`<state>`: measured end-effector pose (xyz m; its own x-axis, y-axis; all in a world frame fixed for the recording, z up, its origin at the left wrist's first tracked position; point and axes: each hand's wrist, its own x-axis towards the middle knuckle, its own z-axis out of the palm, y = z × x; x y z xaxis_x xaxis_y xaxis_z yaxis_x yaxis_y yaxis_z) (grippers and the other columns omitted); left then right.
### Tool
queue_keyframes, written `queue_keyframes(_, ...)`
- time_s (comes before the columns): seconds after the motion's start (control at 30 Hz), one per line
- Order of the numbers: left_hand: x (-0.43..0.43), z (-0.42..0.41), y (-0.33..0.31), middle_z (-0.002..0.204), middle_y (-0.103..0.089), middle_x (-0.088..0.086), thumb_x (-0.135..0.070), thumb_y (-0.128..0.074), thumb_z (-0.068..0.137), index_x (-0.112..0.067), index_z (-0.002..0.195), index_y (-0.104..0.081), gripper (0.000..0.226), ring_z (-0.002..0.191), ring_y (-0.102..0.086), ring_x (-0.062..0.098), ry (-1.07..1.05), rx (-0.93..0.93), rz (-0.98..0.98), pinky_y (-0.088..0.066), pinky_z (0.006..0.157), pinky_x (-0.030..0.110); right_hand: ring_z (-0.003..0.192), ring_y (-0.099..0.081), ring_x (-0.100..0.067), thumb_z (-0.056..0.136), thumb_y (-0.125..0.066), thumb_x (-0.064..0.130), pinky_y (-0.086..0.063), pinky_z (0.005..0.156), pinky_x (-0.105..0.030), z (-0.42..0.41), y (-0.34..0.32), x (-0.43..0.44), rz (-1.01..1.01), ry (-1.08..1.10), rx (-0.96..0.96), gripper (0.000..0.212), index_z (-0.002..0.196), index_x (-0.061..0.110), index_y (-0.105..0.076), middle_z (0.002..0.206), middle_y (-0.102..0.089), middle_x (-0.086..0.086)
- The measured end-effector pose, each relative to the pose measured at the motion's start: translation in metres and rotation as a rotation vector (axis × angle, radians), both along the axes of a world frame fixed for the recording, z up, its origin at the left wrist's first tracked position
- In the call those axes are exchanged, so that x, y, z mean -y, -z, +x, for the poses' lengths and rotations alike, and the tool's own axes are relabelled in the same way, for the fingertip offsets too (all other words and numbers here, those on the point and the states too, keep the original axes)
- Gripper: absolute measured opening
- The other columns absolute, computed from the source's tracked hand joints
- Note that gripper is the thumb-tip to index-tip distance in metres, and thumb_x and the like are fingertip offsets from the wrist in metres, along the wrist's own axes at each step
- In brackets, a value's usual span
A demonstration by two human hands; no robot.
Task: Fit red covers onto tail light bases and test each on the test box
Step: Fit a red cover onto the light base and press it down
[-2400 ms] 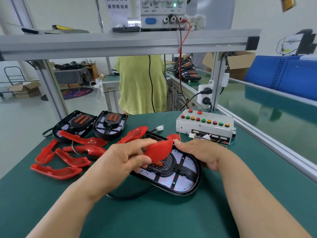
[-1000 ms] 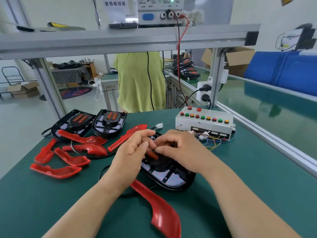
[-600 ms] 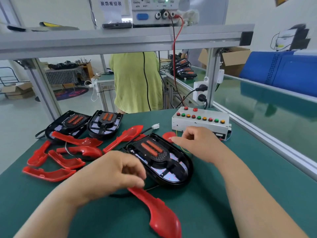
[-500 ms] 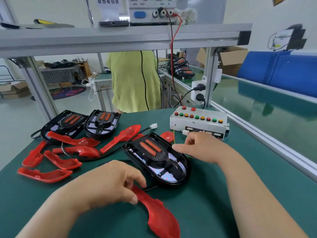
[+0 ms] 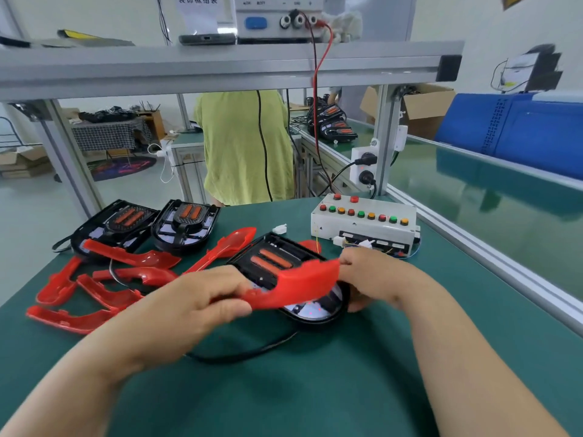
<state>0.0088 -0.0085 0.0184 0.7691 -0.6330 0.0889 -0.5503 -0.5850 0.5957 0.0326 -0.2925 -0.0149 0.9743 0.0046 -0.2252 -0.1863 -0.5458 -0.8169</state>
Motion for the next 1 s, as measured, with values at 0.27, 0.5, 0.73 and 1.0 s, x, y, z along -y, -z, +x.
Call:
queue_keyframes(0.27, -0.011, 0.020, 0.014, 0.088, -0.058, -0.018, -0.046, -0.057, 0.090, -0.062, 0.123, -0.051, 0.037, 0.080, -0.056, 0.001, -0.124, -0.038, -0.114, -0.044, 0.080, 0.029, 0.076, -0.054, -0.015, 0.096, -0.059, 0.032, -0.043, 0.065, -0.028, 0.014, 0.008, -0.011, 0.248, 0.258, 0.197, 0.015, 0.092, 0.018, -0.062, 0.089, -0.066, 0.000)
queue_keyframes(0.5, -0.009, 0.026, 0.023, 0.091, -0.069, -0.011, -0.016, -0.067, 0.092, -0.042, 0.099, -0.068, 0.027, 0.084, -0.062, 0.004, -0.188, 0.092, -0.271, -0.045, 0.078, 0.014, 0.078, -0.067, -0.022, 0.097, -0.058, 0.014, -0.055, 0.082, -0.036, 0.017, 0.012, -0.024, 0.998, 0.283, 0.066, 0.011, 0.093, 0.012, -0.068, 0.091, -0.073, -0.009)
queue_keyframes(0.73, 0.001, 0.028, 0.033, 0.091, -0.065, -0.011, -0.008, -0.070, 0.088, -0.034, 0.097, -0.071, 0.027, 0.087, -0.059, 0.008, -0.186, 0.173, -0.363, -0.040, 0.077, 0.009, 0.103, -0.067, -0.031, 0.101, -0.052, 0.019, -0.055, 0.089, -0.043, 0.014, 0.015, -0.040, 1.079, 0.281, 0.129, 0.031, 0.124, 0.002, -0.063, 0.119, -0.069, -0.020)
queue_keyframes(1.0, 0.020, 0.018, 0.042, 0.098, -0.060, -0.012, -0.003, -0.073, 0.085, -0.019, 0.098, -0.070, 0.021, 0.101, -0.055, 0.013, -0.190, 0.383, -0.304, -0.040, 0.093, 0.018, 0.080, -0.074, -0.021, 0.102, -0.048, 0.039, -0.061, 0.064, -0.031, 0.011, 0.015, -0.045, 1.127, 0.255, 0.051, 0.036, 0.107, 0.010, -0.070, 0.101, -0.076, -0.011)
